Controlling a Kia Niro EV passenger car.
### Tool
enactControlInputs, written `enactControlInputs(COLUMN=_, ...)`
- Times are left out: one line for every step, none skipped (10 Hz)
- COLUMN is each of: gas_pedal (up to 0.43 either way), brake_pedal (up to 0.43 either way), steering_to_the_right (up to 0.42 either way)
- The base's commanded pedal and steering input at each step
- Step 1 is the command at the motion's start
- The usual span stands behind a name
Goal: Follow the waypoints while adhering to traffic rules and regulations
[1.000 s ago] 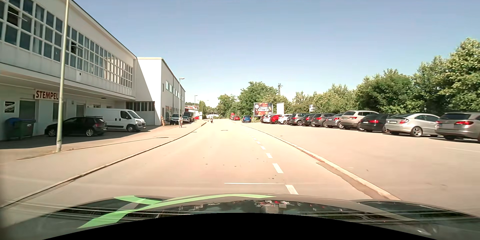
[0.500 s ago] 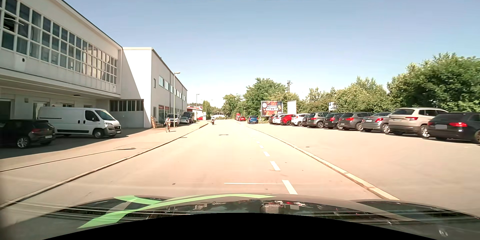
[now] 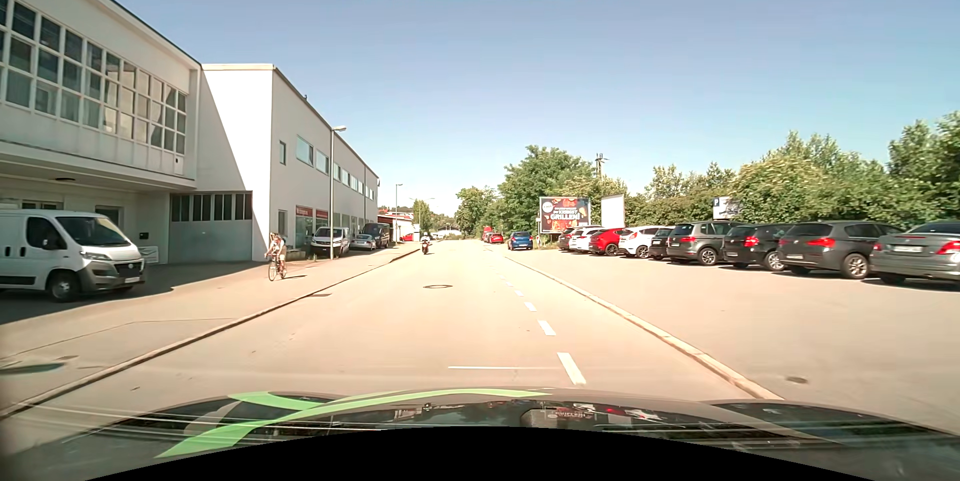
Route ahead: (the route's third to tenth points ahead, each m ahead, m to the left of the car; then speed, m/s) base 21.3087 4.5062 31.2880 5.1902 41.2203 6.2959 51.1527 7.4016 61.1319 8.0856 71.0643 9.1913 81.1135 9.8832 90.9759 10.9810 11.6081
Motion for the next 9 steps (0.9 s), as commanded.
enactControlInputs(gas_pedal=0.15, brake_pedal=0.0, steering_to_the_right=-0.027)
enactControlInputs(gas_pedal=0.15, brake_pedal=0.0, steering_to_the_right=-0.027)
enactControlInputs(gas_pedal=0.15, brake_pedal=0.0, steering_to_the_right=-0.029)
enactControlInputs(gas_pedal=0.157, brake_pedal=0.0, steering_to_the_right=-0.032)
enactControlInputs(gas_pedal=0.157, brake_pedal=0.0, steering_to_the_right=-0.033)
enactControlInputs(gas_pedal=0.157, brake_pedal=0.0, steering_to_the_right=-0.033)
enactControlInputs(gas_pedal=0.157, brake_pedal=0.0, steering_to_the_right=-0.032)
enactControlInputs(gas_pedal=0.157, brake_pedal=0.0, steering_to_the_right=-0.03)
enactControlInputs(gas_pedal=0.157, brake_pedal=0.0, steering_to_the_right=-0.025)
